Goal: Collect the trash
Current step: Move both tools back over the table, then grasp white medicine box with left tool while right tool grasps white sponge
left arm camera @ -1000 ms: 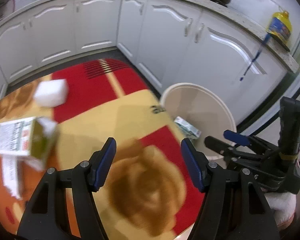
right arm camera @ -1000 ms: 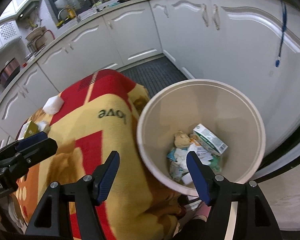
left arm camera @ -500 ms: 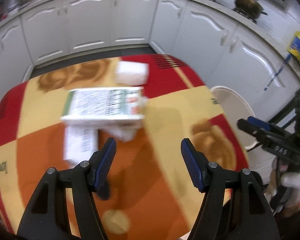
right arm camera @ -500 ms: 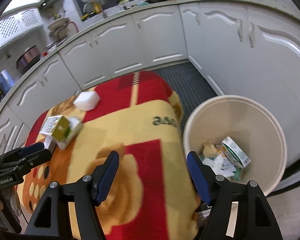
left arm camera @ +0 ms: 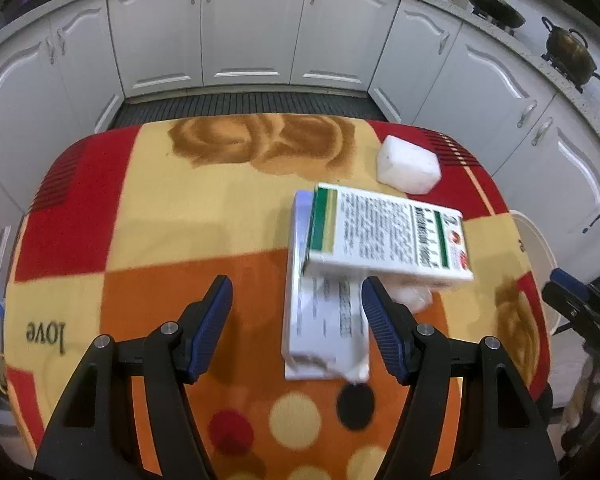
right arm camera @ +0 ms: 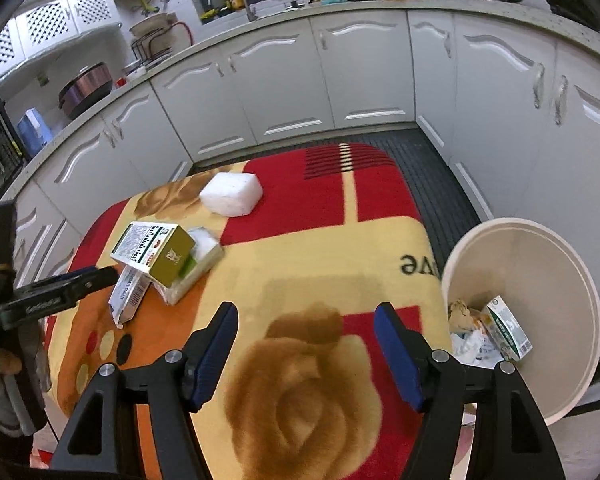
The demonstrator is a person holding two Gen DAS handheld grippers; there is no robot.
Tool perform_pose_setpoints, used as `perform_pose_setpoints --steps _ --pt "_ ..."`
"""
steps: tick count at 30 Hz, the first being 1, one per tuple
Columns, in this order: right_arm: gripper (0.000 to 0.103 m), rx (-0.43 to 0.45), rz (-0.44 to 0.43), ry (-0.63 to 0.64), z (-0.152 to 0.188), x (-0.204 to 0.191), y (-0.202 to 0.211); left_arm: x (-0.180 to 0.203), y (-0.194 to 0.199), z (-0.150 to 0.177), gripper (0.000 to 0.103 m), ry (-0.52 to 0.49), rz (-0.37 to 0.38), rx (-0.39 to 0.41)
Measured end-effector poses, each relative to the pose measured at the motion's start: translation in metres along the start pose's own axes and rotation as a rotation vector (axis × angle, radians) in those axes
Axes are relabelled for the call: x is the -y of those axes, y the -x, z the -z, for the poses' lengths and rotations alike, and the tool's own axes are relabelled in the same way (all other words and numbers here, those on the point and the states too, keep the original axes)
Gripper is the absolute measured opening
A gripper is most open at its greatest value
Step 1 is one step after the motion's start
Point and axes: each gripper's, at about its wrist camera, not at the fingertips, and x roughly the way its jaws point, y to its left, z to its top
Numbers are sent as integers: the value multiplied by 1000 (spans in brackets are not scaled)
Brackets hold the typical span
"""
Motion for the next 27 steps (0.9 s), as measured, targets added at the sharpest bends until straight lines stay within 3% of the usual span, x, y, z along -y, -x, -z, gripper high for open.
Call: perform_pose_setpoints --steps 7,12,19,24,27 --pt "70 -5 -1 16 -12 -6 -11 1 -28 -26 66 12 -7 1" --pt "72 -11 -12 22 -22 -11 -22 3 -42 -39 66 12 41 -34" --pt "73 5 -40 77 -50 -23 -46 0 -26 -23 66 -45 93 -71" --pt "75 -8 -55 150 -73 -34 -77 9 -37 -12 66 -91 83 -122" --pt "75 -20 -48 209 -85 -39 -97 14 -41 -12 66 -143 51 -99"
